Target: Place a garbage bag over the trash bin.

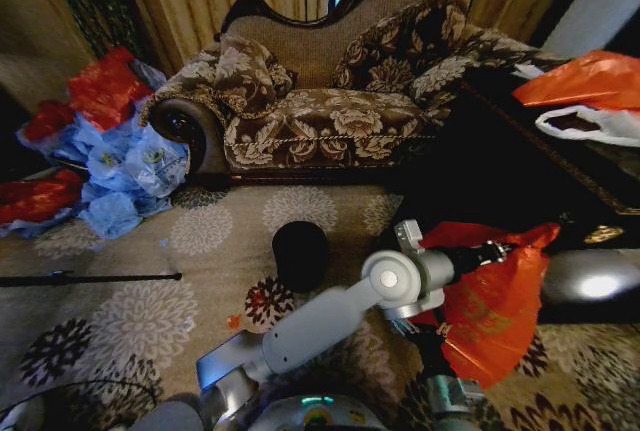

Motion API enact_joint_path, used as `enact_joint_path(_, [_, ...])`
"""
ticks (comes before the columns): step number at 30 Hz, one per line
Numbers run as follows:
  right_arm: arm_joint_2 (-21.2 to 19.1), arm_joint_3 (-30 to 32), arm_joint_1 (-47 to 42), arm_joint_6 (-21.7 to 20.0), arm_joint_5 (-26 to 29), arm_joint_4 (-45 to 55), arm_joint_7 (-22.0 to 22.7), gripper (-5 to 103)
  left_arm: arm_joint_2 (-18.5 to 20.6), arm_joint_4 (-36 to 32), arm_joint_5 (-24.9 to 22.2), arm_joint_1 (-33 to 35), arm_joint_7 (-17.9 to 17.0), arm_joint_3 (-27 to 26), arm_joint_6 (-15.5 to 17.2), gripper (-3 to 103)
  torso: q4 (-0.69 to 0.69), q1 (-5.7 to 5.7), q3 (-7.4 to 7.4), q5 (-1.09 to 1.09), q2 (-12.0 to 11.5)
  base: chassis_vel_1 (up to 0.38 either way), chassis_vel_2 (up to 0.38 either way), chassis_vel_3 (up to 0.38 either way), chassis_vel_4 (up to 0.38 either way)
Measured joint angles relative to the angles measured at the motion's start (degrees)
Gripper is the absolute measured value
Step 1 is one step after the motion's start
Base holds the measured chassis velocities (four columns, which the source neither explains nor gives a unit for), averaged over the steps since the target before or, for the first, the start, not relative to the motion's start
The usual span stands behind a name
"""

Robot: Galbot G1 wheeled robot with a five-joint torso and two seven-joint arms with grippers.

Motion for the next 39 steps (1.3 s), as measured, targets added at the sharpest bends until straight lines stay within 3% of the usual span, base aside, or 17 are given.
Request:
enact_joint_path(5, [-0.2, 0.0, -0.1, 0.0, 0.0, 0.2, 0.0, 100, 1.5, -0.8, 0.2, 0.2, -1.2, -0.2, 0.1, 0, 0.0, 0.0, 0.0, -0.01, 0.0, 0.0, 0.0, 0.0, 0.0])
enact_joint_path(13, [-0.1, 0.2, -0.7, 0.1, 0.1, 0.6, 0.0, 100, 4.9, -1.4, 0.3, 1.3, -7.3, -2.1, 1.0, 0, 0.0, 0.0, 0.0, -0.01, 0.0, 0.0, 0.0, 0.0, 0.0])
enact_joint_path(21, [-0.4, 0.7, -1.3, 0.3, 0.3, 0.9, -0.3, 100, 6.1, 1.3, 0.9, 2.7, -9.3, -3.7, 1.3, 0, 0.0, 0.0, 0.0, -0.01, 0.0, 0.0, 0.0, 0.0, 0.0])
enact_joint_path(32, [-0.9, 0.8, -2.7, 2.3, 1.1, 1.3, -5.2, 100, 7.3, 5.8, 2.9, 3.0, -9.4, -7.7, 0.7, 0, 0.0, 0.0, 0.0, 0.0, 0.0, 0.0, 0.0, 0.0, 0.0])
enact_joint_path(35, [-1.0, 0.8, -3.2, 3.4, 1.8, 1.5, -8.2, 100, 8.7, 5.7, 2.9, 3.0, -9.3, -9.9, 0.5, 0, 0.0, 0.0, 0.0, 0.0, 0.0, 0.0, 0.0, 0.0, 0.0])
enact_joint_path(38, [-1.4, 1.3, -3.8, 5.6, 4.3, 1.5, -15.4, 100, 11.0, 5.4, 2.9, 2.9, -9.1, -13.3, 0.5, 0, 0.0, 0.0, 0.0, -0.02, 0.0, 0.0, 0.0, 0.0, 0.0])
enact_joint_path(39, [-1.4, 1.3, -3.8, 5.6, 4.3, 1.5, -15.4, 100, 11.0, 5.4, 2.9, 2.9, -9.1, -13.3, 0.5, 0, 0.0, 0.0, 0.0, -0.02, 0.0, 0.0, 0.0, 0.0, 0.0])
